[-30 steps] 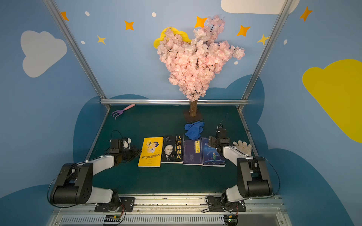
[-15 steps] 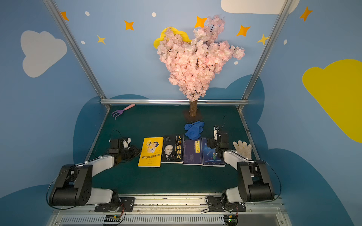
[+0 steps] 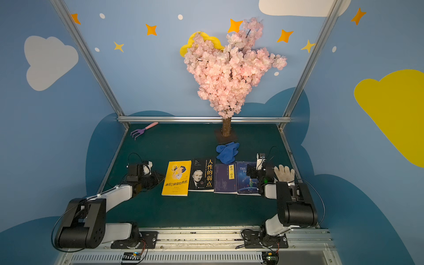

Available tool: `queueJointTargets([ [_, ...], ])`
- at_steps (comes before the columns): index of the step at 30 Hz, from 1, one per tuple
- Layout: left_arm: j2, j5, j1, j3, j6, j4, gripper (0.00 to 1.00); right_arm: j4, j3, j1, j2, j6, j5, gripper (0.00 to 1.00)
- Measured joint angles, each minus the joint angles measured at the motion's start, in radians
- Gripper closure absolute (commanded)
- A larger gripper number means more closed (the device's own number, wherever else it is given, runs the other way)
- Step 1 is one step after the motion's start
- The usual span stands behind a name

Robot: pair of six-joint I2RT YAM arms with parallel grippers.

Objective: Wipe the cover of the book
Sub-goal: Reset both arms

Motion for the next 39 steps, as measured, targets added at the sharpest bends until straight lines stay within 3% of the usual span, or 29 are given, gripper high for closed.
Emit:
queueJointTargets([
  [4,-0.053,-0.055,-0.038,0.000,0.016,-0.026,0.82,-0.029,0.034,0.005,-0.025,0.001,-0.016,0.05],
  [9,-0.186,-0.193,-0.102,0.029,0.051,-0.124,0.75,-0.049,0.051,0.010,-0.039,0.000,-0.016,0.05],
  [15,-0.315,-0.380,-0.111,0.109,0.089,-0.177,0.62,-0.063,0.051,0.010,-0.039,-0.001,-0.016,0.05],
  [19,-0.340,-0.506,-0.111,0.119,0.117,-0.174,0.46,-0.065,0.051,0.010,-0.039,-0.001,-0.016,0.05],
  [21,-0.336,-0.561,-0.111,0.116,0.132,-0.168,0.26,-0.066,0.051,0.010,-0.039,-0.001,-0.016,0.05],
  [22,-0.332,-0.584,-0.111,0.114,0.142,-0.164,0.04,-0.066,0.051,0.010,-0.039,-0.001,-0.016,0.05],
  [23,-0.326,-0.606,-0.111,0.112,0.150,-0.159,0.00,-0.067,0.051,0.010,-0.039,-0.001,-0.016,0.05],
  [28,-0.325,-0.644,-0.111,0.043,0.260,-0.063,0.00,-0.070,0.051,0.010,-0.039,-0.001,-0.016,0.05],
  [34,-0.382,-0.688,-0.112,-0.200,0.472,0.245,0.00,-0.072,0.051,0.010,-0.039,-0.001,-0.016,0.05],
  [39,-0.299,-0.694,-0.106,-0.288,0.584,0.426,0.00,-0.072,0.051,0.011,-0.039,-0.001,-0.015,0.05],
])
